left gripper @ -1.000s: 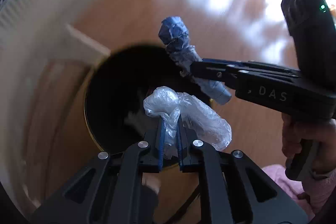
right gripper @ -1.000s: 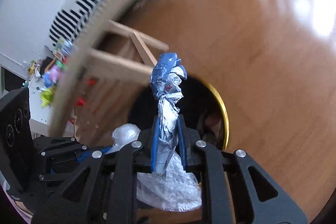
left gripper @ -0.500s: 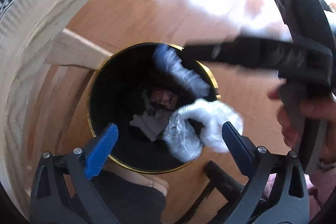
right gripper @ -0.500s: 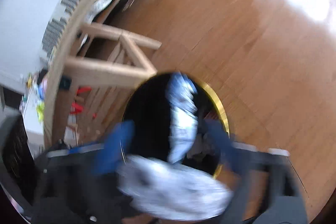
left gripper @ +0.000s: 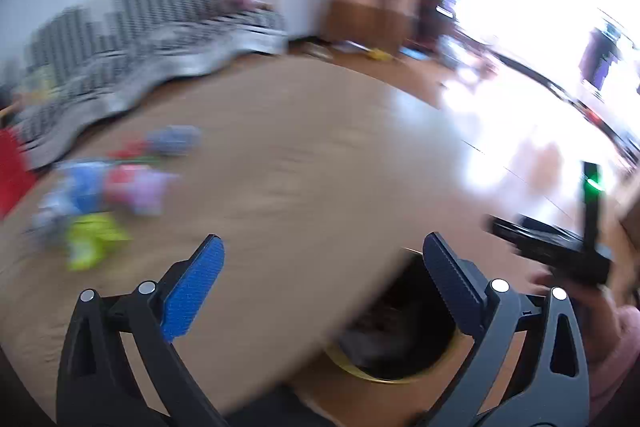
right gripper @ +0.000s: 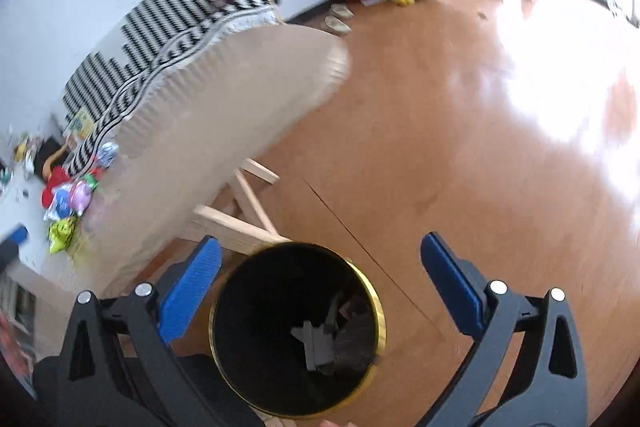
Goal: Collect trash
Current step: 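Move both grippers back over the remaining trash, then grasp the yellow-green snack bag with the left gripper while the right gripper grasps the pink toy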
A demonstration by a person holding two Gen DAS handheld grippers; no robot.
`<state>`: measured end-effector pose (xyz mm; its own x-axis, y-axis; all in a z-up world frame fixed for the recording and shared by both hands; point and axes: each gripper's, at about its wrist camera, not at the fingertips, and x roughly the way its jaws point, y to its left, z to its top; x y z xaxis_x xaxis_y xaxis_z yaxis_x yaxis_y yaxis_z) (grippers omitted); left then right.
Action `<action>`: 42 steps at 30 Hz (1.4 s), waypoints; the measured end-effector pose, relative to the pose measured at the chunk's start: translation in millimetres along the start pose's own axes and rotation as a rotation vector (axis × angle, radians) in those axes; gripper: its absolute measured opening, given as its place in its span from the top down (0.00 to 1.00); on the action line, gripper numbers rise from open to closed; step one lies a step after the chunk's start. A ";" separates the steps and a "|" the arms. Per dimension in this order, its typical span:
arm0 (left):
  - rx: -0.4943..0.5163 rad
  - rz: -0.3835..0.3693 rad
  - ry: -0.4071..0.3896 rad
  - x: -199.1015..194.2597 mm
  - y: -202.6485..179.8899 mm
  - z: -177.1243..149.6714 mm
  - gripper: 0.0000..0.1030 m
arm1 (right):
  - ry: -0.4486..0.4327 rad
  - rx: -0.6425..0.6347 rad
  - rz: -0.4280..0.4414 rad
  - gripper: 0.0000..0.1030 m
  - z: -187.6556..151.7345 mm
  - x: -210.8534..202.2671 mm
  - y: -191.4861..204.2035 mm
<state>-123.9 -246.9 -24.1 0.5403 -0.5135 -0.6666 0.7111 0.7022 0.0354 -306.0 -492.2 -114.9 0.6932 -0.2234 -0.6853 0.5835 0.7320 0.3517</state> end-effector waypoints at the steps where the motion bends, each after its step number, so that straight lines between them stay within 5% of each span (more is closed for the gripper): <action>1: -0.024 0.060 -0.007 -5.1 22.9 -1.0 0.06 | -0.017 -0.033 0.012 0.06 1.6 -1.7 16.1; 4: -0.120 0.212 0.038 -7.0 104.0 -15.2 0.06 | -0.040 -0.139 0.057 0.06 6.9 -0.9 68.6; 10: -0.327 0.216 0.125 13.2 201.9 -35.8 0.06 | -0.031 -0.342 0.173 0.06 28.4 17.8 194.0; 13: -0.373 0.222 0.139 32.0 214.6 -36.2 0.06 | -0.024 -0.428 0.216 0.06 38.3 32.7 250.7; 17: -0.311 0.247 0.134 59.8 212.8 -21.7 0.06 | 0.025 -0.514 0.242 0.06 46.8 63.9 299.3; 25: -0.338 0.166 0.182 103.2 231.6 -20.9 0.07 | 0.155 -0.518 0.268 0.06 57.3 146.9 368.9; 29: -0.341 0.161 0.188 105.4 245.2 -24.1 0.39 | 0.187 -0.530 0.242 0.06 51.9 182.4 391.3; 33: -0.346 0.134 0.188 98.6 253.6 -27.7 0.51 | 0.230 -0.541 0.261 0.06 40.3 205.9 403.9; 34: -0.342 0.133 0.189 97.4 255.6 -28.1 0.54 | 0.242 -0.552 0.263 0.10 37.4 209.3 407.3; 38: -0.326 0.127 0.195 95.4 261.1 -29.3 0.55 | 0.244 -0.576 0.321 0.55 32.0 205.6 419.5; 42: -0.361 0.101 0.206 93.3 265.5 -29.9 0.55 | 0.214 -0.622 0.321 0.60 21.4 191.6 420.1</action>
<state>101.9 -93.7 -99.1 0.4722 -0.3499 -0.8091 0.4365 0.8902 -0.1303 81.0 -241.3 -84.8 0.6548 0.1480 -0.7412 -0.0270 0.9846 0.1727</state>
